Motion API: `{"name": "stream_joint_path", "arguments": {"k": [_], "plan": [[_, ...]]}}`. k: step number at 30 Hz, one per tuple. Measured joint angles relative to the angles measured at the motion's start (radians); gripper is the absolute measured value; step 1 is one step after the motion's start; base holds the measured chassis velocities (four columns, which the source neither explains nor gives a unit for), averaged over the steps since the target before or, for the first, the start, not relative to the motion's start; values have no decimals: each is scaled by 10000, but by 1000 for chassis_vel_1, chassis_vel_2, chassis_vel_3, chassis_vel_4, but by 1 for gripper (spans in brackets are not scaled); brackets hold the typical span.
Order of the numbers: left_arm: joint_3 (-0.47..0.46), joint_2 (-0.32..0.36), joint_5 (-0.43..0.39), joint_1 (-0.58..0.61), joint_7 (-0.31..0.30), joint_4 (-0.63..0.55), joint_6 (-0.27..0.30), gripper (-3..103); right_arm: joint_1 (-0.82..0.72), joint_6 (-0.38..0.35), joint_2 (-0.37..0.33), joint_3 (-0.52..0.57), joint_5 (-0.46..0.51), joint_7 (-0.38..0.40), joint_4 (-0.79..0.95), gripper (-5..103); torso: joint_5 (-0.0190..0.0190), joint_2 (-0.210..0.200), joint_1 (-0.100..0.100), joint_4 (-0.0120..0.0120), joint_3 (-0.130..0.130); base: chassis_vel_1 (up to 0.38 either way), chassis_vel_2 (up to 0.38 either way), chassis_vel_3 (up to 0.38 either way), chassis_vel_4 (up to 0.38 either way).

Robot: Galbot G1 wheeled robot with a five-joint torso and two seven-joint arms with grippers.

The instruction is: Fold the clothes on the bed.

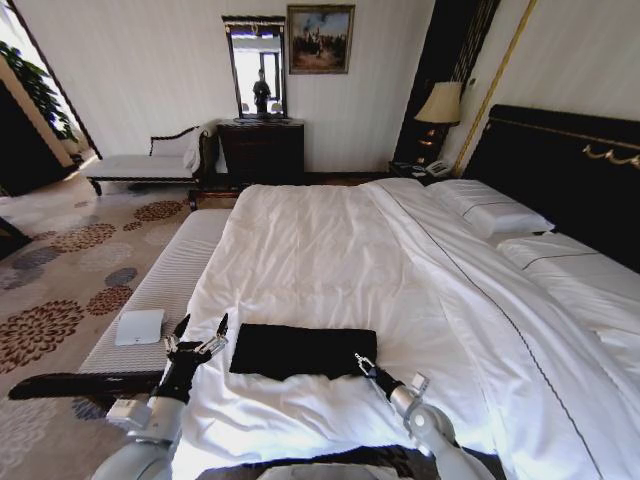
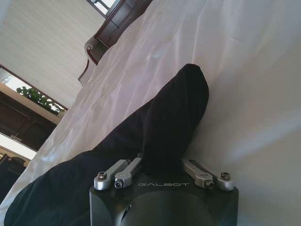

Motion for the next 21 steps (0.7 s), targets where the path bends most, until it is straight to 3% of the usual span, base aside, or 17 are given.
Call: {"name": "stream_joint_path", "arguments": {"k": [2, 5, 14, 21], "plan": [[0, 0, 0, 0, 0, 0, 0, 100, -40, 51, 0, 35, -20, -1, 15, 9, 1, -1, 0, 1, 0, 0, 0, 0, 0], [0, 0, 0, 0, 0, 0, 0, 100, -33, 81, 14, 74, -28, 0, 14, 7, 1, -1, 0, 1, 0, 0, 0, 0, 0], [0, 0, 0, 0, 0, 0, -1, 100, 33, 209, 44, 349, -264, 107, 336, 7, 1, -1, 0, 1, 0, 0, 0, 0, 0], [0, 0, 0, 0, 1, 0, -2, 100, -171, 339, -359, 922, -540, 163, 806, 7, 0, -1, 0, -1, 0, 0, 0, 0, 0]]}}
